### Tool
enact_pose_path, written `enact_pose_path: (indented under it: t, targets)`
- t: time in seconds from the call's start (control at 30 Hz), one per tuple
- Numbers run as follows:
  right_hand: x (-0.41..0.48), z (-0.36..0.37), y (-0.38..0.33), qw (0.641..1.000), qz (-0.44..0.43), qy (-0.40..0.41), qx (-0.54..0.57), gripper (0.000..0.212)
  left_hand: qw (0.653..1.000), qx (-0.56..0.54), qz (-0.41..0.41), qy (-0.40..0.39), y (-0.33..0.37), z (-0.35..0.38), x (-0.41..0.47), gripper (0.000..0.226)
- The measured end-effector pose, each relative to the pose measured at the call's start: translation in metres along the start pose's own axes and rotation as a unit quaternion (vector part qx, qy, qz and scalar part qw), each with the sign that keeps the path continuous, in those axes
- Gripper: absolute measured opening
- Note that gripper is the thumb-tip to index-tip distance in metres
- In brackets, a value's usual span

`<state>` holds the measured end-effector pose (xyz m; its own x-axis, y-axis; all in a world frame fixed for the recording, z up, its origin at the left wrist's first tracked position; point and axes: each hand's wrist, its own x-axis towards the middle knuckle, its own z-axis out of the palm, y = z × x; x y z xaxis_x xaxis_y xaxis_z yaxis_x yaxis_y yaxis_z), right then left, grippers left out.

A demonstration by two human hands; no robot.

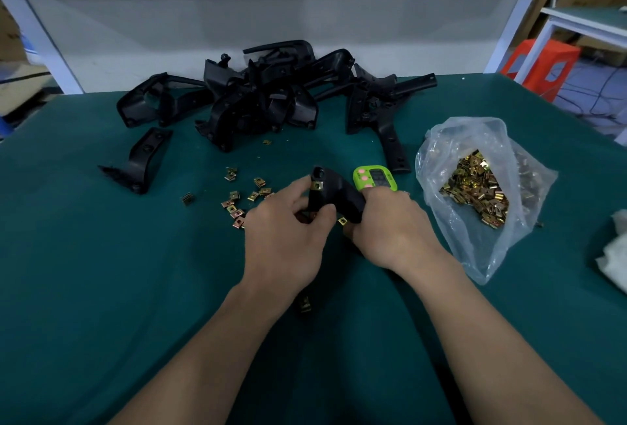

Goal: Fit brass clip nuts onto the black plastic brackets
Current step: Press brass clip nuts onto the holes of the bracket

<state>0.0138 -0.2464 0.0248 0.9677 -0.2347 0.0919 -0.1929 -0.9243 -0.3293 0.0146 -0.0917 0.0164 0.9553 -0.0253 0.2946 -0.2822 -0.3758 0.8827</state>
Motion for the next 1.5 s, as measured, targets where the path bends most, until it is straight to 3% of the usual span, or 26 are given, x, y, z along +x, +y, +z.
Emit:
enact_pose_path:
  t: [0.1,0.2,0.3,0.4,0.63,0.77,0.9,1.07,1.2,1.3,1.37,1.43,1.47,1.5]
  targets:
    - [-0.005,-0.009,-0.002,0.999,-0.001,-0.01,0.032,0.028,1.0,-0.023,-0.009,0.003,0.001,0.001,0.003,0.031]
    - [-0.018,-0.021,-0.002,0.989,-0.036,-0.022,0.138,0.02,0.998,-0.052,-0.003,0.023,0.006,-0.001,0.005,0.029]
    - [-0.044,-0.036,-0.003,0.962,-0.039,-0.037,0.268,0.017,0.996,-0.077,0.012,0.049,0.017,-0.001,0.003,0.023]
    - [-0.073,-0.052,0.008,0.929,-0.016,-0.059,0.365,0.027,0.991,-0.129,0.014,0.038,0.035,0.008,-0.006,0.012]
    - [-0.139,-0.099,0.073,0.847,0.051,-0.039,0.527,0.03,0.977,-0.187,0.046,-0.095,0.095,0.07,-0.028,0.009]
    - [-0.173,-0.122,0.117,0.837,0.099,0.035,0.537,0.022,0.963,-0.178,0.081,-0.185,0.135,0.121,-0.048,0.01]
    - [-0.218,-0.14,0.169,0.803,0.166,0.113,0.561,0.011,0.936,-0.198,0.086,-0.278,0.177,0.181,-0.086,0.01]
    - [-0.294,-0.15,0.229,0.699,0.26,0.21,0.632,0.009,0.867,-0.186,0.027,-0.462,0.217,0.258,-0.151,0.011]
    - [-0.361,-0.148,0.277,0.635,0.356,0.252,0.637,0.014,0.737,-0.185,-0.099,-0.643,0.232,0.309,-0.212,0.006]
    - [-0.396,-0.151,0.309,0.597,0.44,0.31,0.595,0.019,0.652,-0.181,-0.191,-0.711,0.239,0.332,-0.247,0.011]
    - [-0.401,-0.16,0.331,0.529,0.466,0.406,0.581,0.02,0.627,-0.18,-0.222,-0.724,0.244,0.347,-0.262,0.018]
    - [-0.393,-0.169,0.35,0.411,0.46,0.522,0.589,0.025,0.624,-0.166,-0.234,-0.727,0.252,0.359,-0.273,0.041]
    - [-0.385,-0.17,0.355,0.375,0.456,0.551,0.59,0.03,0.627,-0.155,-0.233,-0.728,0.256,0.364,-0.279,0.05]
    - [-0.377,-0.167,0.356,0.371,0.466,0.546,0.588,0.034,0.628,-0.144,-0.227,-0.731,0.259,0.367,-0.284,0.056]
